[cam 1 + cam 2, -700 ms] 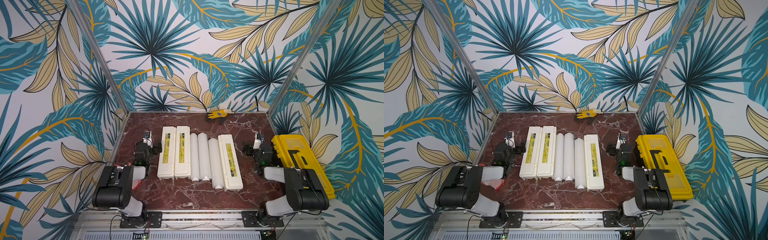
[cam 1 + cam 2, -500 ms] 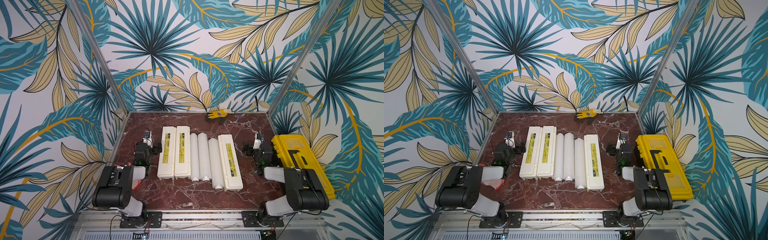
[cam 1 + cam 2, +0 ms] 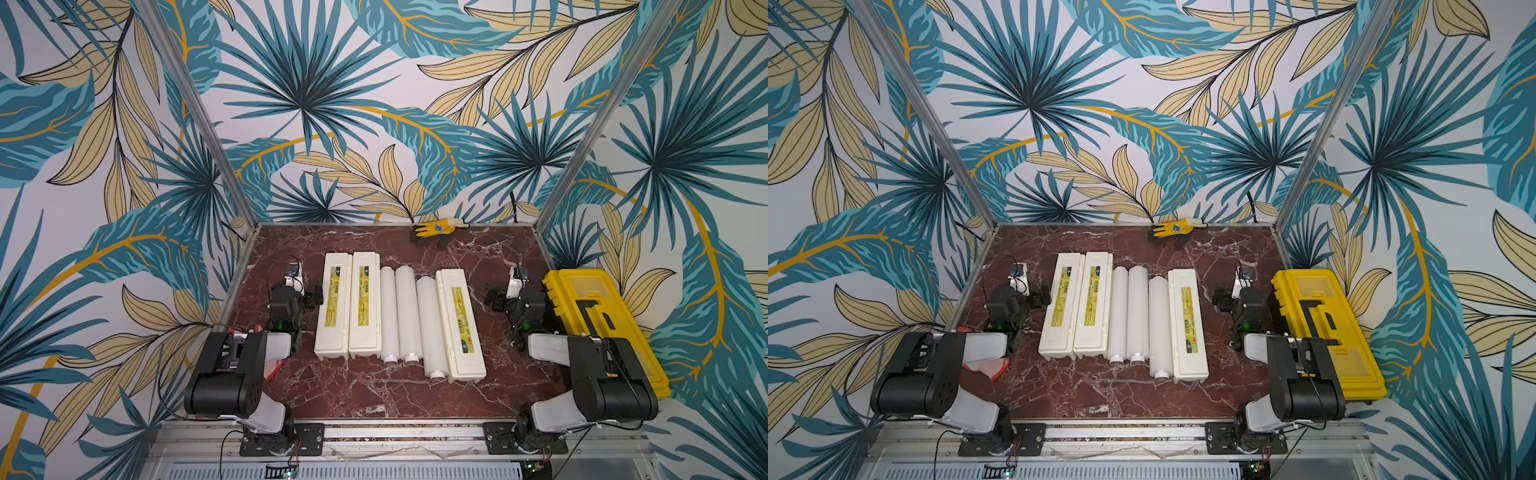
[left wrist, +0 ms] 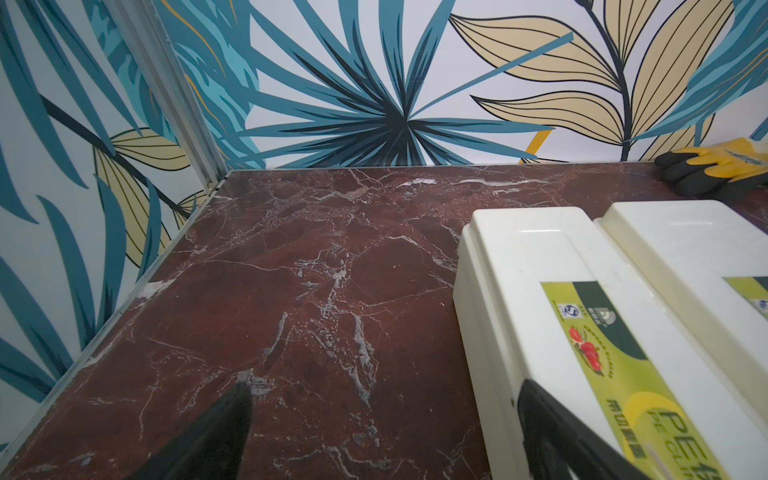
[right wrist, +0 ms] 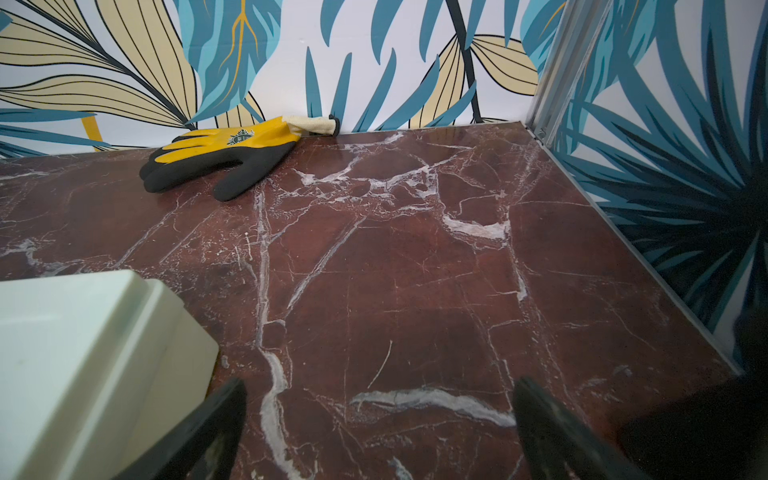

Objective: Put plastic wrap rolls into dispensers
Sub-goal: Pick up the plastic wrap cutting box from the center of the board.

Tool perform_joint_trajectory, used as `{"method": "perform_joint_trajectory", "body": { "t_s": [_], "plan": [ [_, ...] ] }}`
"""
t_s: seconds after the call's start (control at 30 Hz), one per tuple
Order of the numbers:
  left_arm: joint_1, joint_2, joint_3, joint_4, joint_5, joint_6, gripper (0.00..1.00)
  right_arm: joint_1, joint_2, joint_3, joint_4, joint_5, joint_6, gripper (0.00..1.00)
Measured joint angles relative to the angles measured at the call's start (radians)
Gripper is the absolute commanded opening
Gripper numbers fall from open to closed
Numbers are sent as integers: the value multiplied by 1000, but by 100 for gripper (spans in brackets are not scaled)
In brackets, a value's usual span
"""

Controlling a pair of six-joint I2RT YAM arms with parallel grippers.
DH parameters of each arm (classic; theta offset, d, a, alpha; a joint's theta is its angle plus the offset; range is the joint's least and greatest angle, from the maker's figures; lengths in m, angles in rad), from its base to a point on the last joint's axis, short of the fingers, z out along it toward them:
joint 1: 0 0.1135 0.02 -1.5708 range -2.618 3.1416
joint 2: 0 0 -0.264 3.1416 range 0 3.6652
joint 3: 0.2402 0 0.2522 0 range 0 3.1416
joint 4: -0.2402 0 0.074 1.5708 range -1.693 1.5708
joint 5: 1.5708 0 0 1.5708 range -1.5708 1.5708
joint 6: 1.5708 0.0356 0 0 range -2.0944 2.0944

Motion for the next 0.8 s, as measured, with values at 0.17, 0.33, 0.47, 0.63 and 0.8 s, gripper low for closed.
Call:
{"method": "perform_joint_trajectory", "body": {
  "t_s": [0.17, 0.33, 0.47, 0.63, 0.8],
  "plan": [
    [1, 0, 0, 0, 0, -1, 99, 0, 0, 0, -1, 0, 0, 99],
    [1, 0, 0, -1, 0, -2, 100, 0, 0, 0, 0, 0, 0, 99],
    [1, -45, 0, -42, -1, -1, 99, 1, -16, -13, 1, 36, 18, 100],
    [2, -257, 0, -143, -26, -24, 99, 1, -94, -62, 6, 96, 44, 99],
    [3, -455, 30, -359, -58, -121, 100, 1, -192, -26, -126, 112, 62, 100]
  ]
}}
